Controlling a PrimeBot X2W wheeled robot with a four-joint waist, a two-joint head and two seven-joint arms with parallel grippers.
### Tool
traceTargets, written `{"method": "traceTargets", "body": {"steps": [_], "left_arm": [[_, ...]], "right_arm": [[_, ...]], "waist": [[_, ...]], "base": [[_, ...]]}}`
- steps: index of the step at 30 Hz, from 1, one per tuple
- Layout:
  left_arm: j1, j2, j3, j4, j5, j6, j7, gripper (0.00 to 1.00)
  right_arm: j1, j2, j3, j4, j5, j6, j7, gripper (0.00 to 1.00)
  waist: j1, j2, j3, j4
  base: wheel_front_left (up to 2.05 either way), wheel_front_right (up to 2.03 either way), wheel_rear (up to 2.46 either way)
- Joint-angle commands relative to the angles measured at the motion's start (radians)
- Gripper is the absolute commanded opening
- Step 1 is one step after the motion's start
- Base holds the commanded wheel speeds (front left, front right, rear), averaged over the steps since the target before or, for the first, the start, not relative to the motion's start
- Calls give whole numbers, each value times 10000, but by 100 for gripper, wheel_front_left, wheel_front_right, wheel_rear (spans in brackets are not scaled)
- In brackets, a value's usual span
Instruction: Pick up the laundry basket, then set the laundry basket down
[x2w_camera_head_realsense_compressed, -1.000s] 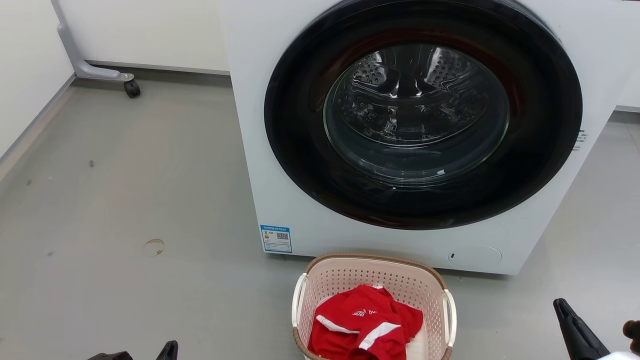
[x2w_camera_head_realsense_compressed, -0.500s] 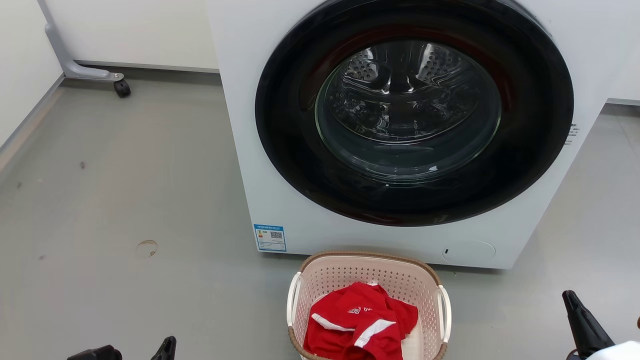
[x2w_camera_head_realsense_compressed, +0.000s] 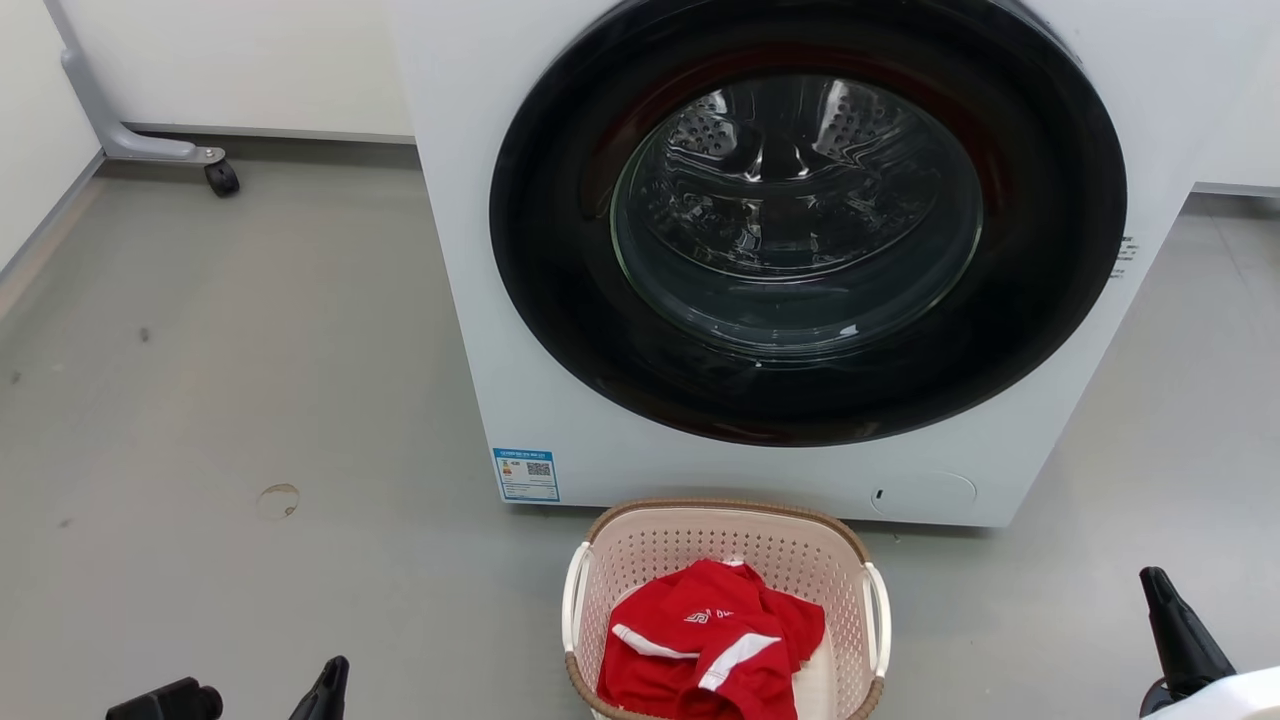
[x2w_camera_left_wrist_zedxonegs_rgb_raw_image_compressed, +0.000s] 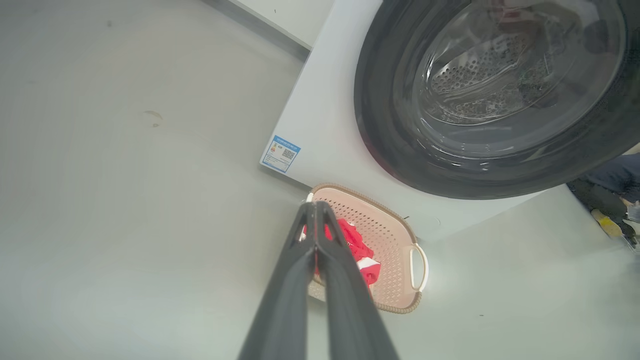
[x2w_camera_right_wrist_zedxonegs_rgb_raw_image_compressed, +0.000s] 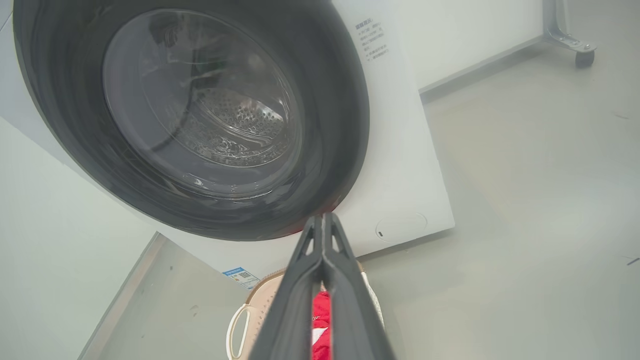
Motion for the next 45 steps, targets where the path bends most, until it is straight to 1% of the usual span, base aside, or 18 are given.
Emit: {"method": "traceTargets", "body": {"steps": [1, 45], "left_arm": [[-611, 51, 311, -135, -291, -143, -124, 0], [-1836, -1212, 1789, 1248, -4238, -1361, -184, 0]], "right_arm": [[-556, -238, -168, -195, 296, -16, 122, 0], [-1369, 266, -1335, -92, 3875, -26, 1197, 0]], "waist": [[-2, -1, 11, -30], [-2, -1, 231, -712]], "base": [[0, 0, 0], [0, 0, 0]]}}
